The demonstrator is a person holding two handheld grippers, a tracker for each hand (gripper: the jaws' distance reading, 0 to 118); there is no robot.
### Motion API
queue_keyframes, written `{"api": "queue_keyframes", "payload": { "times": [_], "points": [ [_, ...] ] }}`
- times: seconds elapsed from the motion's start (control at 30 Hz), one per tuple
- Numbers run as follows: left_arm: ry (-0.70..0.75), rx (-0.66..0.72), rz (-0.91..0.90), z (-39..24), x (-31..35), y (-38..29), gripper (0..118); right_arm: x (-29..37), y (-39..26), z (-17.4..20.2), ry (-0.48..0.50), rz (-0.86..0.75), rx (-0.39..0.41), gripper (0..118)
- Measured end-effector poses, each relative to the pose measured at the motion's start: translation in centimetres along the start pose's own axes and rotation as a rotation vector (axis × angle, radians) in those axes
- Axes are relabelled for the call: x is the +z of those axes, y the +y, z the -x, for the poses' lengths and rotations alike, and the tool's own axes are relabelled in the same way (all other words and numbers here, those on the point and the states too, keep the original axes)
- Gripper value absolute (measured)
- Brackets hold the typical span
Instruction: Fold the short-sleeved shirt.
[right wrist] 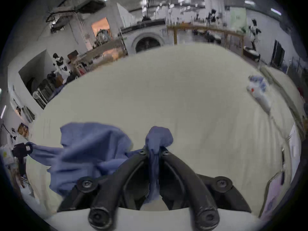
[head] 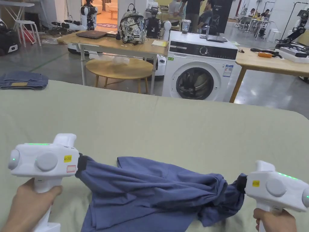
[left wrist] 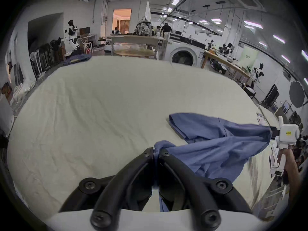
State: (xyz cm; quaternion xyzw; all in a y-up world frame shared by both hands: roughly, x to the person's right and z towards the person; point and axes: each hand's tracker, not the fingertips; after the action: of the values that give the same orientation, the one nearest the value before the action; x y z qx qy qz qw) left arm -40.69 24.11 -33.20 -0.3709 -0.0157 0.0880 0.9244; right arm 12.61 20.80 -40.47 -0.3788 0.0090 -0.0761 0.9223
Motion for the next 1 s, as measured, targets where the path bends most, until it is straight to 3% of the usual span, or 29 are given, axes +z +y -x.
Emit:
{"api": "queue_keyframes", "payload": {
  "times": [0.13,0.5,1.0],
  "points": [
    [0.017,0.013,-0.075,0.7,3.1,2.2,0,3.8,2.6,0.0,-0.062,-0.12,0.06,7],
    [0.095,0.018,-0.235,3.4,10.7,10.6,0,9.7,10.4,-0.5,-0.091,-0.322,0.093,7],
    [0.19,0.026,-0.358,6.8,16.1,22.4,0,15.4,20.9,3.6,-0.122,-0.499,0.125,7]
  ]
}}
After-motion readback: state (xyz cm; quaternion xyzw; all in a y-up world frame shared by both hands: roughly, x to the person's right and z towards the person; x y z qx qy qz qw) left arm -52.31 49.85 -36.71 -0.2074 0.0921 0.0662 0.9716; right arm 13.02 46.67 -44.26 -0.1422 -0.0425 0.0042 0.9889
